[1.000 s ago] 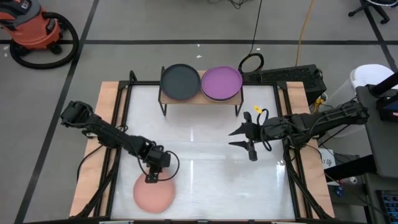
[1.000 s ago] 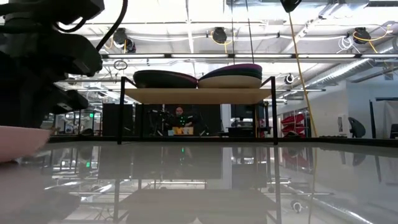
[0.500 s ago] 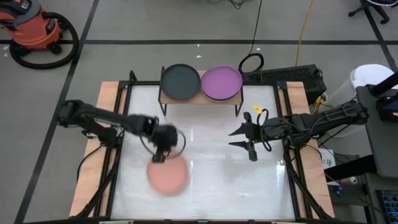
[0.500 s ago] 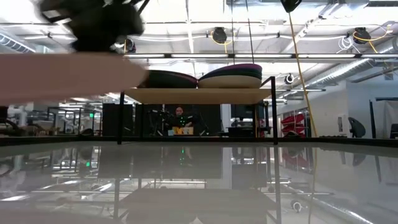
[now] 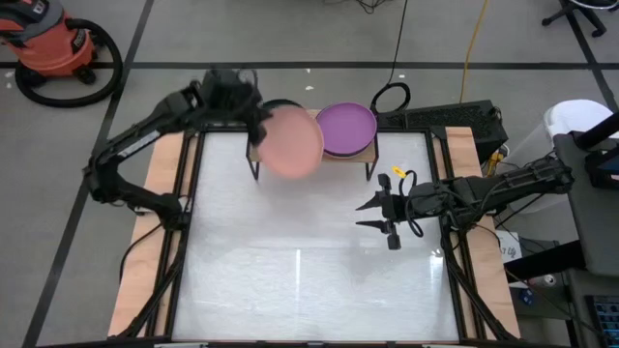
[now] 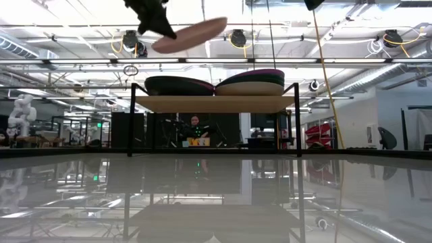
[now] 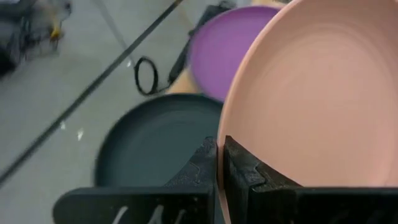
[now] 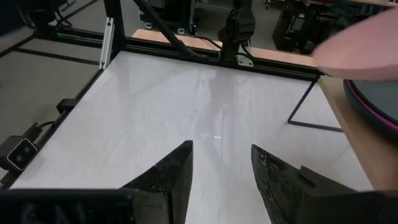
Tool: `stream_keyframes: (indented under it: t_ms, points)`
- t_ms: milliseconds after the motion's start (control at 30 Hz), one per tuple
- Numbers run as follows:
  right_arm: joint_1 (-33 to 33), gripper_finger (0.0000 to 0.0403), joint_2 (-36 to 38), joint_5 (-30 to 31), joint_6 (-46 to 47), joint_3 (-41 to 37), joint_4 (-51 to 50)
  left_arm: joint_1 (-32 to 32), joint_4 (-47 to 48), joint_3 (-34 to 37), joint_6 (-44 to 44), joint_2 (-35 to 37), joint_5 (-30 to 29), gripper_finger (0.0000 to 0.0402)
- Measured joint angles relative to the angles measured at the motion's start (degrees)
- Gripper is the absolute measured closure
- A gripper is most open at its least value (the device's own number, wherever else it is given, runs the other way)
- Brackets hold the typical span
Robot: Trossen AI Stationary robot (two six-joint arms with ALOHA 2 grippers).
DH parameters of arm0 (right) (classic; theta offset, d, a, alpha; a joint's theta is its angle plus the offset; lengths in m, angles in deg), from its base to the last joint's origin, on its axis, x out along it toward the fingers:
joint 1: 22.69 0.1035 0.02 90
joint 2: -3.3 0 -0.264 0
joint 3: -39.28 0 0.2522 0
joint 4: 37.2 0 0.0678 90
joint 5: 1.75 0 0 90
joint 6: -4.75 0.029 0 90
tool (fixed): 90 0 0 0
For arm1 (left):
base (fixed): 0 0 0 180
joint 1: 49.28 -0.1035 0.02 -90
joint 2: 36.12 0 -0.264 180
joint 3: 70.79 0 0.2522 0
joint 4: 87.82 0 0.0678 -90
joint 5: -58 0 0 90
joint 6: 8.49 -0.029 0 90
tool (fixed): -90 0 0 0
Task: Place and stack plates onto a shelf
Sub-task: Stack the light orange plate on top of the black plate on the shelf, then return to Home Position
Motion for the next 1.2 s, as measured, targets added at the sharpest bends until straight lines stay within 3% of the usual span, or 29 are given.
stream_keyframes:
  t_ms: [167, 433, 600, 1000, 1200]
  points:
    - [0.00, 0.0259, 0.00, -0.02, -0.92, 0.00, -0.02, -9.65, 0.08, -2.61, 2.16, -5.18, 5.68, 0.0392]
    - [-0.01, 0.0259, 0.00, -0.02, -1.14, 0.00, -2.73, -17.00, -0.08, -2.62, 3.13, -12.88, 6.40, 0.0392]
    - [-0.02, 0.0259, 0.00, -0.01, -1.51, 0.00, -3.88, -18.63, -1.39, -2.62, 3.82, -14.65, 6.33, 0.0374]
    - [-0.02, 0.0259, 0.00, 1.46, -3.18, 0.00, -3.87, -18.47, 3.47, -2.62, 3.46, -14.37, 6.09, 0.0255]
    - [-0.02, 0.0259, 1.36, 1.46, -3.36, 0.00, -3.90, -17.49, 2.82, -2.58, 1.08, -8.17, 8.98, 0.0242]
